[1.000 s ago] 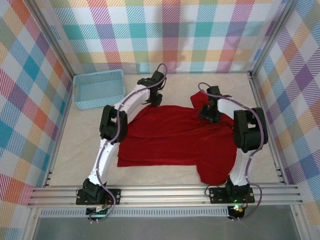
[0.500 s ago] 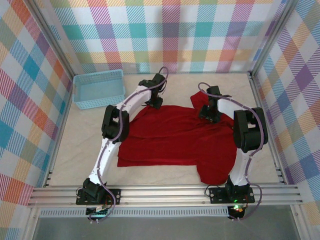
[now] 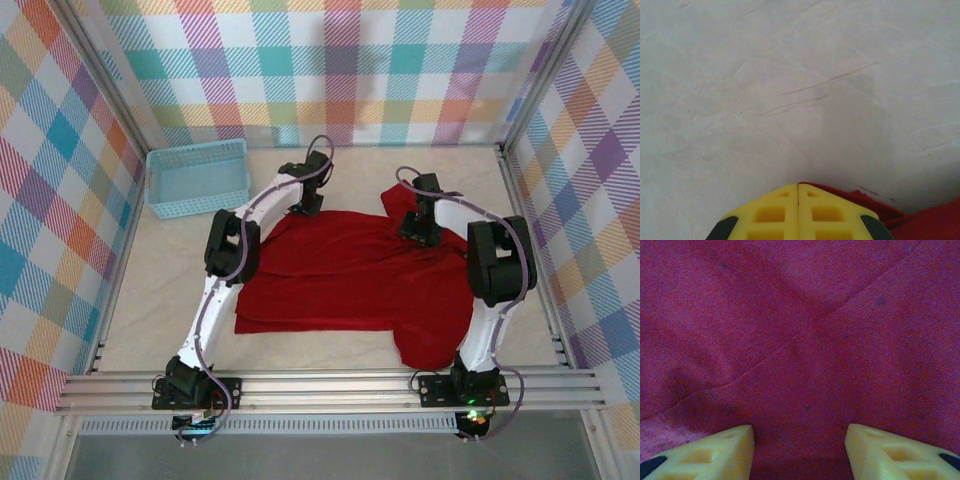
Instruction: Fold the inside-out t-shirt
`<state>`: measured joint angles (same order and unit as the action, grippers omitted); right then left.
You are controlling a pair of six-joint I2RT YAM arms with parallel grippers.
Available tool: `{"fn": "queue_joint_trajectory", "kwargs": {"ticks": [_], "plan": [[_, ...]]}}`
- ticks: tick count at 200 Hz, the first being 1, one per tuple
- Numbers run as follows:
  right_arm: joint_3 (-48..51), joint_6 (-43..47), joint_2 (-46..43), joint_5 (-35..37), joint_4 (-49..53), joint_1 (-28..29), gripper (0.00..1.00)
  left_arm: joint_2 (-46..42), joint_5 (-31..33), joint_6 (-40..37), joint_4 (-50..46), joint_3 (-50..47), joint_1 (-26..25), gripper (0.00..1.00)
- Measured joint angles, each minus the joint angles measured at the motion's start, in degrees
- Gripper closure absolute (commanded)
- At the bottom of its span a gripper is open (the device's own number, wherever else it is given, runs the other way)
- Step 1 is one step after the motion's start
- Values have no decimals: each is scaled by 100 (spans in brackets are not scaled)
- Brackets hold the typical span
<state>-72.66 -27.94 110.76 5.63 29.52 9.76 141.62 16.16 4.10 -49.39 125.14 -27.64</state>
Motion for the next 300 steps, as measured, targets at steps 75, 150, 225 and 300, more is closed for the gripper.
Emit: {"fn": "queue_joint_trajectory", "kwargs": {"ticks": [75,150,225,300], "plan": [[894,-59,-649,33,-168,120,49,-4828,-686,2437,2258,-5285,660,100],[1928,-232,-1641,39,151,841,45,-8161,-1572,4013,3373,-9259,667,100],[-861,695,-979,151,511,686,42,-9195,-1676,3980,3145,-9844,640,100],[-2894,1384,1626,142,1027,649,53,-9197,-1659,3847,3141,-9844,640,100]]}}
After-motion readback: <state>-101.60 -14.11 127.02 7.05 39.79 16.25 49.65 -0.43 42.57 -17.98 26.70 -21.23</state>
